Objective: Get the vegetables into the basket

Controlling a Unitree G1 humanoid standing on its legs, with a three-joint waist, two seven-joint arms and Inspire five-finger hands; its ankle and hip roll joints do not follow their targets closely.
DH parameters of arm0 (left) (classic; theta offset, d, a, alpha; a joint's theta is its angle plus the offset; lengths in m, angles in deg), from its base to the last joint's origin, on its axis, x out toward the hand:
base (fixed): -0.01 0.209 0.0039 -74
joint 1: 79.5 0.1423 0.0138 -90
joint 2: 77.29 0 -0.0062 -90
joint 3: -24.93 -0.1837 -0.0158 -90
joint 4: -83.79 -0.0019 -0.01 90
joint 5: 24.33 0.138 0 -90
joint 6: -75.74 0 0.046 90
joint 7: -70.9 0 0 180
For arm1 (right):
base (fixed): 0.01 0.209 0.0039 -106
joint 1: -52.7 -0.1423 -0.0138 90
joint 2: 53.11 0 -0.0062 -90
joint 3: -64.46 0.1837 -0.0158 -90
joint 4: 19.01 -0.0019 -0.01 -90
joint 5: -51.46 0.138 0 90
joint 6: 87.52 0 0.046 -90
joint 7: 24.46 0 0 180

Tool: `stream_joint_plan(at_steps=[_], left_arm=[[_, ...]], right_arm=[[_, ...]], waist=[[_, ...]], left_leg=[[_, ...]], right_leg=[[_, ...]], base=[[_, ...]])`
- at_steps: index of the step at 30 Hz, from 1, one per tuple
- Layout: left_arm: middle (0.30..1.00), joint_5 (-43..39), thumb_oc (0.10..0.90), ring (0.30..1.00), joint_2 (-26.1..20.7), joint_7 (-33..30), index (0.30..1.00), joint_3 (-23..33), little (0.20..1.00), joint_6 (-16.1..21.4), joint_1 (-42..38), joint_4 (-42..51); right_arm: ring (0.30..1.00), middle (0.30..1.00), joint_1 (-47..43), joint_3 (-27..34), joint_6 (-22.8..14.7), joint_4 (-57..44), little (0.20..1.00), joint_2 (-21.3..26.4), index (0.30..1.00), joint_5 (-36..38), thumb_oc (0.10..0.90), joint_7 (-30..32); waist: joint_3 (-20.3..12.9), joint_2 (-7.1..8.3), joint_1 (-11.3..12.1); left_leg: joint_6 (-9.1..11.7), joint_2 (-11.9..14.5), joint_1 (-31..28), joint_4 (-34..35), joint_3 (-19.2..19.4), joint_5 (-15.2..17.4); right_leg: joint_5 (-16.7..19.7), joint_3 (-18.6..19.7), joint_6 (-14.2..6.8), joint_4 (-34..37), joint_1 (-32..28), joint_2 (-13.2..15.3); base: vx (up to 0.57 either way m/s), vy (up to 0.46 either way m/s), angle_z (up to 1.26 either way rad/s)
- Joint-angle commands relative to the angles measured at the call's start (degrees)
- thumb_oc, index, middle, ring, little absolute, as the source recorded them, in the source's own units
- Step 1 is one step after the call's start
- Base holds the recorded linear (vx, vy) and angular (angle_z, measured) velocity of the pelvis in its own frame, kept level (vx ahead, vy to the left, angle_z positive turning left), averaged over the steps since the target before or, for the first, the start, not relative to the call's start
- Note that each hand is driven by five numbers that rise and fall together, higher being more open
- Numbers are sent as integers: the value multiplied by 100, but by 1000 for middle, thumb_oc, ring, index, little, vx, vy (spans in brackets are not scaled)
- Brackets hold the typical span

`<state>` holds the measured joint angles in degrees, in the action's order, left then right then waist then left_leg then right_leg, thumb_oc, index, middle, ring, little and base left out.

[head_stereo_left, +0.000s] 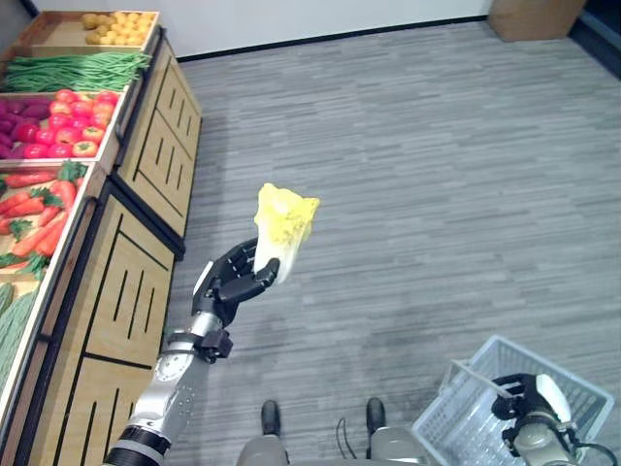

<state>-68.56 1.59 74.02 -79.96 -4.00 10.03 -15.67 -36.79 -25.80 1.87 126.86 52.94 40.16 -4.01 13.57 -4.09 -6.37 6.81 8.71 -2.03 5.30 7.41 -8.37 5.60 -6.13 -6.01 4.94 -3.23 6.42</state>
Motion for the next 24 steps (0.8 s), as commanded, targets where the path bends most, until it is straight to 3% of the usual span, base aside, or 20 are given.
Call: stream_joint_plan(at_steps=[1, 6, 12, 14, 16, 21, 24], left_arm=[[300, 97, 400, 300, -340, 188, 300, 260, 300, 620, -575, 564], [300, 367, 400, 300, -875, 374, 300, -272, 300, 659, -973, 788], [300, 909, 400, 300, -1687, 461, 300, -1298, 300, 749, -2050, 1207], [300, 925, 400, 300, -1789, 519, 300, -1487, 300, 759, -2229, 1293], [300, 1002, 400, 300, -2074, 653, 300, -2079, 300, 746, -2793, 1538], [300, 1387, 400, 300, -2283, 798, 300, -3011, 300, 727, -3538, 1593], [300, 1699, 400, 300, -2334, 769, 300, -3139, 300, 743, -3663, 1588]], right_arm=[[300, 300, -779, -35, -206, 270, 300, 521, 300, 110, 400, 431], [300, 300, -2250, -825, -228, 571, 300, 812, 300, 99, 400, 413], [300, 300, -4016, -2151, -335, 381, 300, 376, 300, 73, 400, 365], [300, 300, -4256, -2260, -388, 347, 300, 274, 300, 183, 400, 378], [300, 300, -4842, -2477, -454, 367, 300, 119, 300, 460, 400, 374], [300, 300, -5648, -2653, -635, 318, 300, -22, 300, 1089, 400, 357], [300, 300, -5658, -2629, -693, 171, 300, -72, 300, 1277, 400, 352]], waist=[[-99, 425, 263], [-252, 485, 484], [-243, 421, 573], [-227, 397, 582], [-229, 346, 600], [-232, 260, 586], [-248, 254, 573]], left_leg=[[-114, -270, -107, -410, 245, 579], [-200, -385, -350, -30, 435, 581], [-139, -323, -224, -30, 466, 574], [-130, -313, -218, -30, 480, 568], [-104, -284, -209, -30, 491, 556], [-69, -244, -219, -30, 500, 541], [-63, -235, -226, -30, 515, 542]], right_leg=[[-193, 220, -267, -223, -45, 428], [39, 257, -424, -24, -40, 562], [127, 267, -458, 6, 145, 563], [137, 276, -465, 6, 173, 558], [150, 275, -476, 6, 205, 539], [133, 263, -484, 6, 208, 509], [125, 271, -484, 6, 207, 501]], base=[[57, 268, -33], [-15, 139, -19], [-93, 16, 4], [-53, -14, -8], [-43, -30, -7], [-9, -10, -3], [0, 0, 0]])
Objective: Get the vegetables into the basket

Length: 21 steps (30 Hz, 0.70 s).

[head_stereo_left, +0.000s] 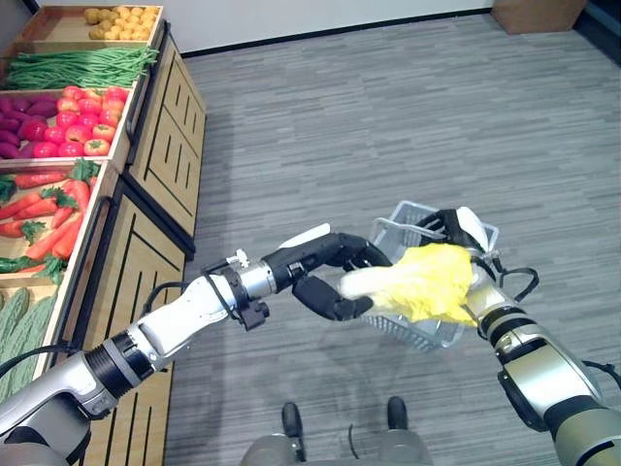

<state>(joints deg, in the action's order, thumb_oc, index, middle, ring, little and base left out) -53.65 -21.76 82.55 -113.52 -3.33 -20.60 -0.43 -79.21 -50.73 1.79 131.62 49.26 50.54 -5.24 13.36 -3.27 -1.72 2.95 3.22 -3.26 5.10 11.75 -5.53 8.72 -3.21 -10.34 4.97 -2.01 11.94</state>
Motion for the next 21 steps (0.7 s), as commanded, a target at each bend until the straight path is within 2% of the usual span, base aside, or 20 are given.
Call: stream_joint_plan(at_steps=[1, 2, 5, 8, 9, 11, 12, 15, 16, 21], left_arm=[[300, 689, 400, 300, -69, -130, 300, 63, 300, 696, -736, 44], [300, 698, 400, 300, -65, -138, 300, 50, 300, 698, -742, 40], [300, 1708, 400, 300, -194, -220, 300, -297, 300, 799, -1092, -63], [300, 2026, 400, 300, -223, -280, 300, -306, 300, 831, -1061, -127], [300, 2536, 400, 300, -257, -437, 300, -290, 300, 866, -1074, -236], [300, 2751, 400, 300, -227, -533, 300, -257, 300, 890, -1036, -317], [300, 3187, 400, 300, -88, -715, 300, -77, 300, 889, -879, -549], [300, 3643, 400, 300, 163, -904, 300, 241, 300, 842, -596, -859], [300, 3989, 400, 300, 507, -1091, 300, 539, 300, 808, -318, -1284], [300, 4508, 400, 300, 1028, -1532, 300, 1025, 300, 638, 16, -1935]], right_arm=[[300, 300, -1359, -143, -745, -575, 300, 222, 300, 376, 400, 457], [300, 300, -1348, -134, -739, -586, 300, 225, 300, 375, 400, 458], [300, 300, -1238, -261, -833, -1073, 300, 147, 300, 454, 400, 340], [300, 300, -1187, -265, -848, -1255, 300, 145, 300, 481, 400, 293], [300, 300, -1149, -267, -883, -1422, 300, 115, 300, 535, 400, 262], [300, 300, -1116, -274, -895, -1501, 300, 107, 300, 561, 400, 230], [300, 300, -1048, -252, -912, -1694, 300, 68, 300, 610, 400, 199], [300, 300, -947, -248, -925, -1960, 300, 58, 300, 607, 400, 141], [300, 300, -798, -269, -944, -2283, 300, 47, 300, 576, 400, 58], [300, 300, -450, -260, -952, -2786, 300, -46, 300, 484, 400, -90]], waist=[[-241, 176, 74], [-241, 179, 81], [-283, 203, 1], [-302, 223, -13], [-322, 234, -30], [-328, 243, -31], [-336, 262, -33], [-346, 296, -36], [-355, 305, -56], [-392, 326, -61]], left_leg=[[326, 315, -130, -10, 102, 271], [326, 314, -134, -10, 103, 272], [331, 328, -179, -10, 157, 299], [327, 327, -198, -10, 196, 320], [327, 332, -209, -10, 225, 334], [327, 335, -218, -10, 236, 339], [322, 328, -223, -10, 231, 343], [318, 316, -228, -10, 221, 357], [313, 313, -243, -10, 215, 363], [302, 319, -289, -10, 209, 388]], right_leg=[[-191, -4, -49, 3, 79, -61], [-192, -3, -49, 3, 76, -60], [-194, 24, -61, 3, 71, -69], [-193, 43, -70, 3, 78, -71], [-188, 52, -77, 3, 91, -67], [-186, 57, -78, 3, 92, -63], [-188, 62, -72, 3, 89, -66], [-197, 65, -64, 3, 74, -63], [-203, 58, -57, 3, 51, -65], [-236, 32, -38, 3, -10, -67]], base=[[0, 0, 0], [0, 0, 0], [10, 0, -3], [11, 3, -11], [10, 4, -16], [8, 2, -7], [0, 0, 0], [0, 0, 0], [0, 0, 0], [0, 0, 0]])
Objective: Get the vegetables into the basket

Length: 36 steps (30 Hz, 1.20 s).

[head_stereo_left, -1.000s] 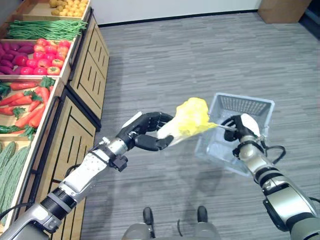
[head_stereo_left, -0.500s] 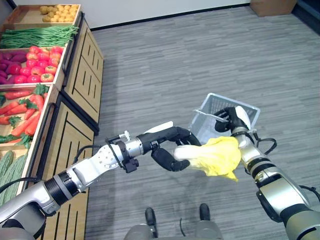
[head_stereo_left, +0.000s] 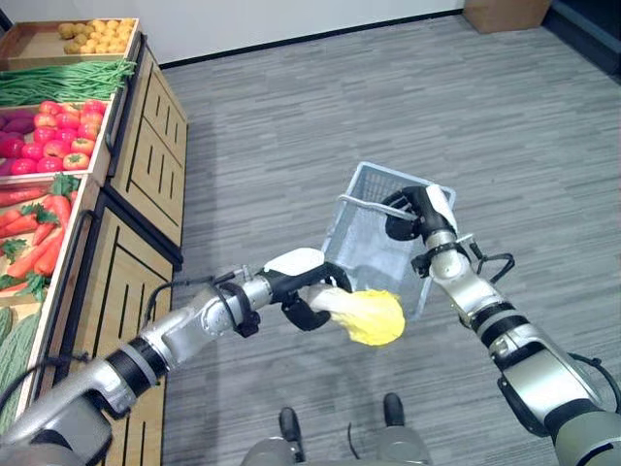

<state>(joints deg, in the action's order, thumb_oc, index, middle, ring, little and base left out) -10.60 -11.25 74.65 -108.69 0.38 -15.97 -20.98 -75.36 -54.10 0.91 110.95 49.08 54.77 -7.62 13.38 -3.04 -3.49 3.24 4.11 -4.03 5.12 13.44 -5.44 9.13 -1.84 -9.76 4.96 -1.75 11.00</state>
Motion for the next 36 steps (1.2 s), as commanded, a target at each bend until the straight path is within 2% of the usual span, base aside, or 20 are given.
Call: stream_joint_plan(at_steps=[1, 6, 11, 23, 24, 25, 36], left_arm=[[300, 281, 400, 300, 94, -850, 300, 646, 300, 226, -374, 22], [300, 680, 400, 300, 580, -1272, 300, 1020, 300, 54, -105, -391], [300, 1001, 400, 300, 957, -1477, 300, 1043, 300, -74, -37, -634], [300, 1238, 400, 300, 1335, -1401, 300, 661, 300, -75, -38, -749], [443, 1302, 502, 443, 1353, -1389, 443, 623, 443, -93, 5, -778], [1000, 1413, 900, 1000, 1358, -1400, 1000, 616, 1000, -136, 55, -823], [1000, 1545, 900, 1000, 1319, -1444, 1000, 683, 1000, -179, 158, -674]], right_arm=[[300, 300, -749, 75, -867, -809, 300, -58, 300, 54, 400, 122], [300, 300, -316, 62, -891, -1297, 300, -246, 300, -53, 400, -22], [300, 300, -46, -12, -917, -1573, 300, -540, 300, -72, 400, -130], [300, 300, 74, -116, -903, -1748, 300, -847, 300, 32, 400, -131], [300, 300, 52, -104, -896, -1724, 300, -868, 300, 21, 400, -106], [300, 300, 47, -85, -887, -1725, 300, -875, 300, 3, 400, -75], [300, 300, 84, 190, -698, -1124, 300, -904, 300, -180, 400, 226]], waist=[[-398, 311, 116], [-434, 339, 99], [-460, 356, 88], [-518, 362, 50], [-519, 365, 59], [-531, 370, 63], [-576, 371, 130]], left_leg=[[270, 230, -222, -12, 38, 382], [264, 230, -263, -12, 29, 411], [254, 234, -298, -12, 20, 430], [247, 240, -353, -12, 11, 469], [244, 239, -354, -12, 4, 470], [243, 233, -358, -12, 2, 476], [235, 221, -345, -12, -80, 477]], right_leg=[[-283, -105, -93, 4, -47, 24], [-308, -117, -83, 4, -106, 18], [-338, -110, -68, 4, -144, 6], [-378, -127, -46, 4, -211, 1], [-380, -130, -42, 4, -215, 1], [-385, -130, -38, 4, -225, 1], [-395, -180, -14, 4, -256, 2]], base=[[0, 0, 0], [0, 0, 0], [0, 0, 0], [0, 0, 0], [0, 0, 0], [0, 0, 0], [0, 0, 0]])
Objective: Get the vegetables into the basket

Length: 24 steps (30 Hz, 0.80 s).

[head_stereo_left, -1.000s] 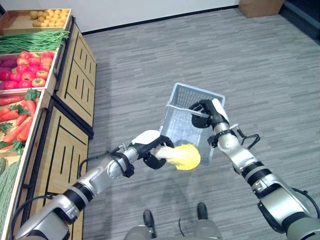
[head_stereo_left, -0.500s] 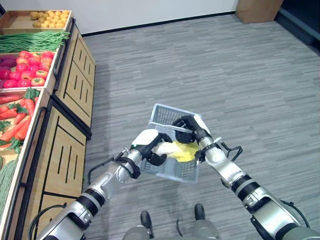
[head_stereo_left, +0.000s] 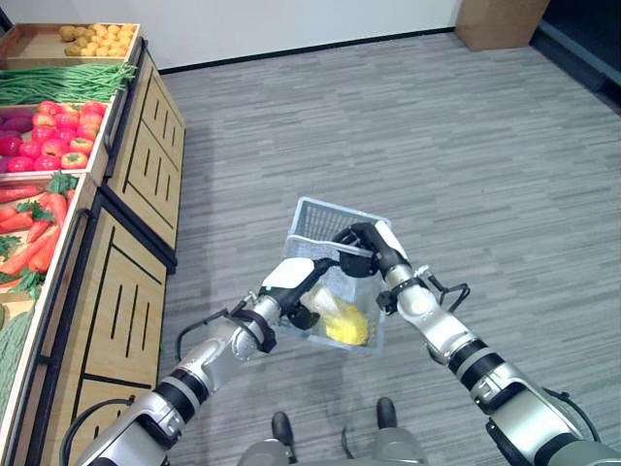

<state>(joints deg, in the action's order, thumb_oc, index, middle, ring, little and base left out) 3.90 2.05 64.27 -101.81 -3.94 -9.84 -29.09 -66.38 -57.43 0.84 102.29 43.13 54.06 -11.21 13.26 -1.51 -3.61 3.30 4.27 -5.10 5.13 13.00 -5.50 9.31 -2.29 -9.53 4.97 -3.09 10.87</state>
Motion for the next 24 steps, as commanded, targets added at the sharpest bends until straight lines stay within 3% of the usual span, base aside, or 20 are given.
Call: stream_joint_plan(at_steps=[1, 9, 15, 16, 21, 24], left_arm=[[1000, 95, 900, 1000, -11, -405, 1000, -5, 1000, 252, -455, 137], [1000, -742, 900, 1000, -474, -21, 1000, 190, 1000, 561, -227, 1582], [1000, -2653, 900, 1000, -882, 498, 1000, 422, 1000, 653, 310, 2984], [1000, -3467, 900, 1000, -957, 702, 1000, 463, 1000, 658, 454, 3270], [1000, -4625, 900, 1000, -1090, 832, 1000, 774, 1000, 599, 868, 3530], [1000, -5179, 900, 1000, -1150, 733, 1000, 1455, 1000, 577, 1571, 3260]], right_arm=[[300, 300, -814, 523, -691, -258, 300, -309, 300, -108, 400, 584], [300, 300, -994, 1034, -390, 1045, 300, -81, 300, -484, 400, 996], [300, 300, -1138, 1323, -228, 2076, 300, 134, 300, -436, 400, 1093], [300, 300, -1112, 1334, -180, 2368, 300, 217, 300, -442, 400, 1046], [300, 300, -902, 1431, -147, 2724, 300, 383, 300, -461, 400, 969], [300, 300, -389, 1787, -157, 2793, 300, 635, 300, -415, 400, 978]], waist=[[-564, 217, 141], [-568, 204, 255], [-563, 179, 360], [-557, 172, 386], [-563, 167, 410], [-547, 164, 437]], left_leg=[[230, 205, -239, -13, -37, 483], [222, 201, -205, -13, -142, 476], [201, 184, -189, -13, -194, 467], [196, 179, -192, -13, -202, 458], [193, 180, -191, -13, -226, 446], [198, 179, -196, -13, -226, 428]], right_leg=[[-413, -134, -37, 3, -122, 15], [-409, -228, -31, 3, -151, 43], [-395, -266, -25, 3, -164, 63], [-391, -277, -19, 3, -171, 62], [-386, -298, -17, 3, -180, 70], [-393, -309, -18, 3, -193, 68]], base=[[-2, -2, 5], [-3, 2, 8], [0, 0, 0], [0, 0, 0], [0, 0, 0], [0, 0, 0]])
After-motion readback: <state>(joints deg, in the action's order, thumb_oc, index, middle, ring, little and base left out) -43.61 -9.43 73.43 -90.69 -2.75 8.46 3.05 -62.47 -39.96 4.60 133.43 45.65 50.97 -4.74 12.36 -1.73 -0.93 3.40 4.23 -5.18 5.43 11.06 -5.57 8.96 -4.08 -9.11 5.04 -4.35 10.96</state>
